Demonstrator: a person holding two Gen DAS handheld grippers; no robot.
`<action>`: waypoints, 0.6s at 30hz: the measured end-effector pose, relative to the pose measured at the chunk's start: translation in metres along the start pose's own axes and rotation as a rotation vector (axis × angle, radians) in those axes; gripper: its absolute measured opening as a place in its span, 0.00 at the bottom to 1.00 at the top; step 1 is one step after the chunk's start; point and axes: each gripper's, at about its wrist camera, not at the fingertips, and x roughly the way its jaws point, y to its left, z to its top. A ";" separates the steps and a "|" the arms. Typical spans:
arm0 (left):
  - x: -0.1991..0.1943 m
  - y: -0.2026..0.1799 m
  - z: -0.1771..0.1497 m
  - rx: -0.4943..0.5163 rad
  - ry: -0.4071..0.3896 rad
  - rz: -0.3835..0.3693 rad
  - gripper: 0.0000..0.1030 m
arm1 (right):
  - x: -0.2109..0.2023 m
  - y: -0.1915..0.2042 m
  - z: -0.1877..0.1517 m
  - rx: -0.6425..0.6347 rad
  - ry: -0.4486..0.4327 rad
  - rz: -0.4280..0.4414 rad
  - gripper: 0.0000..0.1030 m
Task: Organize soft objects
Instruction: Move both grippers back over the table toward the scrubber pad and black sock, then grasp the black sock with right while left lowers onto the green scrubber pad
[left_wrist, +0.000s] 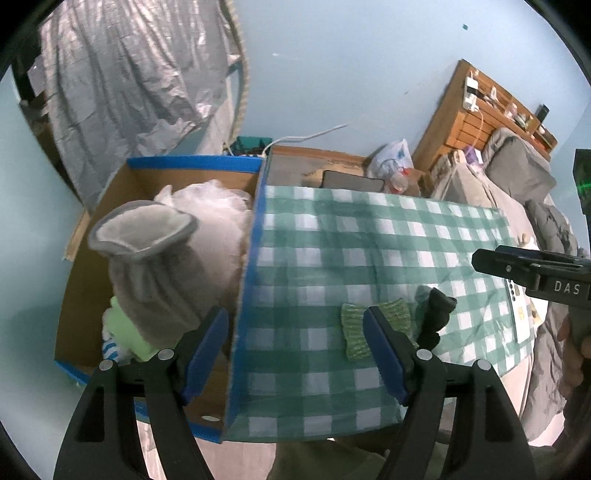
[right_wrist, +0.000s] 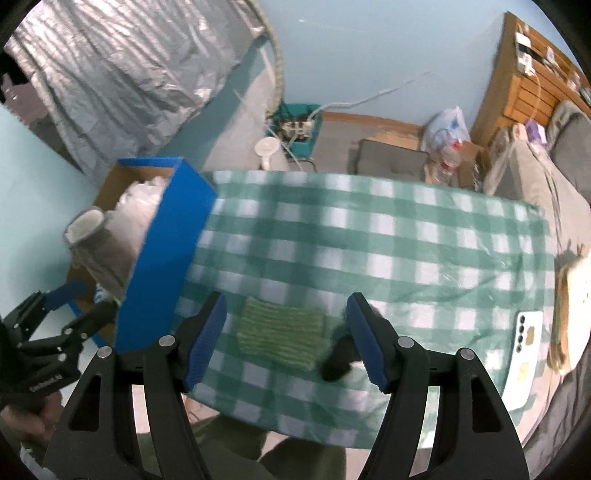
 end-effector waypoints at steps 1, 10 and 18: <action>0.002 -0.004 0.000 0.007 0.004 -0.005 0.75 | 0.000 -0.003 -0.001 0.005 0.003 -0.006 0.66; 0.019 -0.033 0.001 0.054 0.043 -0.033 0.75 | 0.010 -0.041 -0.022 0.052 0.041 -0.042 0.66; 0.036 -0.051 0.000 0.095 0.070 -0.045 0.75 | 0.027 -0.057 -0.034 0.070 0.071 -0.017 0.66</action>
